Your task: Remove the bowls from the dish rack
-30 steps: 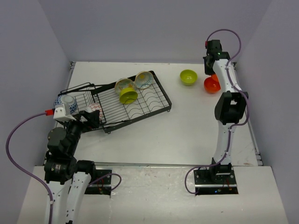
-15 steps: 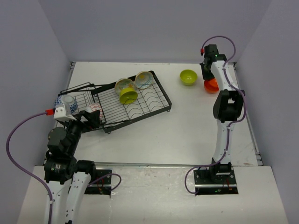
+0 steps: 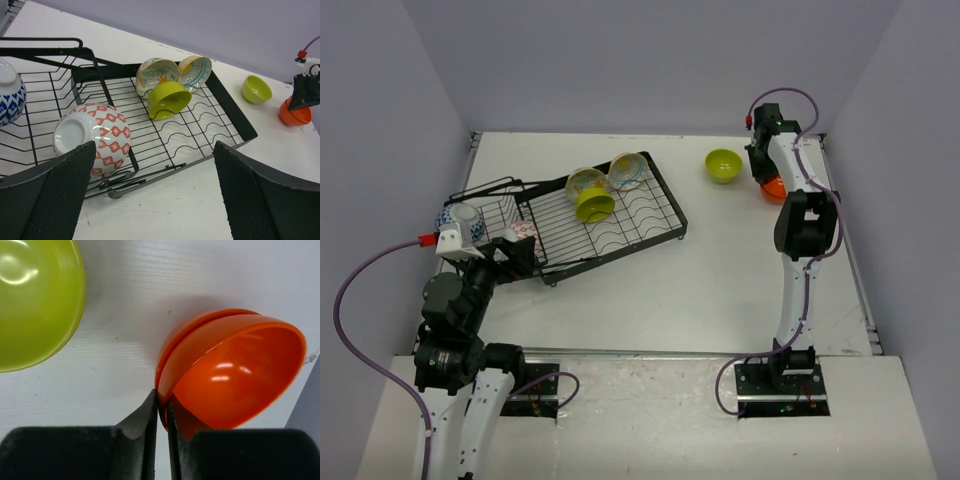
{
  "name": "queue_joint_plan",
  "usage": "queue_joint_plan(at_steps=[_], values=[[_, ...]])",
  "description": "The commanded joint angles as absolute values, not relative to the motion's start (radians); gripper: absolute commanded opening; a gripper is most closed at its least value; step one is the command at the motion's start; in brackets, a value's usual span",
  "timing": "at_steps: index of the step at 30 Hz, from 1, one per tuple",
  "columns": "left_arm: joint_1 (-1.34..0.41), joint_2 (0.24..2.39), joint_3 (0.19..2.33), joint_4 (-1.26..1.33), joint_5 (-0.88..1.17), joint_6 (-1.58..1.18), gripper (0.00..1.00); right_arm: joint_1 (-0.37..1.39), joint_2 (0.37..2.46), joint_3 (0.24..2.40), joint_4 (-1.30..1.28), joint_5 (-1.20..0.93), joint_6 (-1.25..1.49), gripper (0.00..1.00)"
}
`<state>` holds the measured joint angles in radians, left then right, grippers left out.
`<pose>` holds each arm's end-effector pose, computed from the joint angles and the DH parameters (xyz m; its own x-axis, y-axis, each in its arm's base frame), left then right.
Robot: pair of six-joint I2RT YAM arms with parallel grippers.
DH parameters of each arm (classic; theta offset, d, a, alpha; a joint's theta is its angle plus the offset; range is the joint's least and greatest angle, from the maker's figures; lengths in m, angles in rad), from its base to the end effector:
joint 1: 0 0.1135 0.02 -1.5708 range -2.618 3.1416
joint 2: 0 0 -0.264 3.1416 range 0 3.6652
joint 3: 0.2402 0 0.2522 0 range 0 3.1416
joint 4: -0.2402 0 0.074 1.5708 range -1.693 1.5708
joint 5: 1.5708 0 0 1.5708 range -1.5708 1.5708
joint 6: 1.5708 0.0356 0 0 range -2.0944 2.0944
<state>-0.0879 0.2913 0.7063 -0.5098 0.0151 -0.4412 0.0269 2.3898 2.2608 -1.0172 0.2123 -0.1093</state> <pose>0.0759 -0.0072 0.3326 -0.1291 -0.4172 -0.8996 0.0527 0.9030 -0.4264 0.5083 0.0062 0.2226 -0.9120 -0.1312 -0.3886 -0.0392 0.9710 -0.2358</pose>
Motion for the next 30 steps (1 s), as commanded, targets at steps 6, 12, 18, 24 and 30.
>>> queue_joint_plan(at_steps=[6, 12, 18, 24, 30], values=[[-0.098, 0.285, 0.704, -0.469, 0.026, -0.414, 1.00, 0.043, 2.341, 2.278, -1.019, 0.305, -0.107, 0.27], [-0.098, 0.284, 0.704, -0.469, 0.026, -0.414, 1.00, 0.052, 2.309, 2.266, -1.022, 0.318, -0.098, 0.32], [-0.098, 0.279, 0.703, -0.469, 0.025, -0.414, 1.00, 0.054, 2.278, 2.237, -1.020, 0.313, -0.090, 0.23], [-0.100, 0.278, 0.703, -0.468, 0.020, -0.417, 1.00, 0.057, 2.301, 2.237, -1.028, 0.318, -0.083, 0.10], [-0.098, 0.276, 0.703, -0.466, 0.020, -0.417, 1.00, 0.057, 2.330, 2.243, -1.031, 0.342, -0.080, 0.03]])
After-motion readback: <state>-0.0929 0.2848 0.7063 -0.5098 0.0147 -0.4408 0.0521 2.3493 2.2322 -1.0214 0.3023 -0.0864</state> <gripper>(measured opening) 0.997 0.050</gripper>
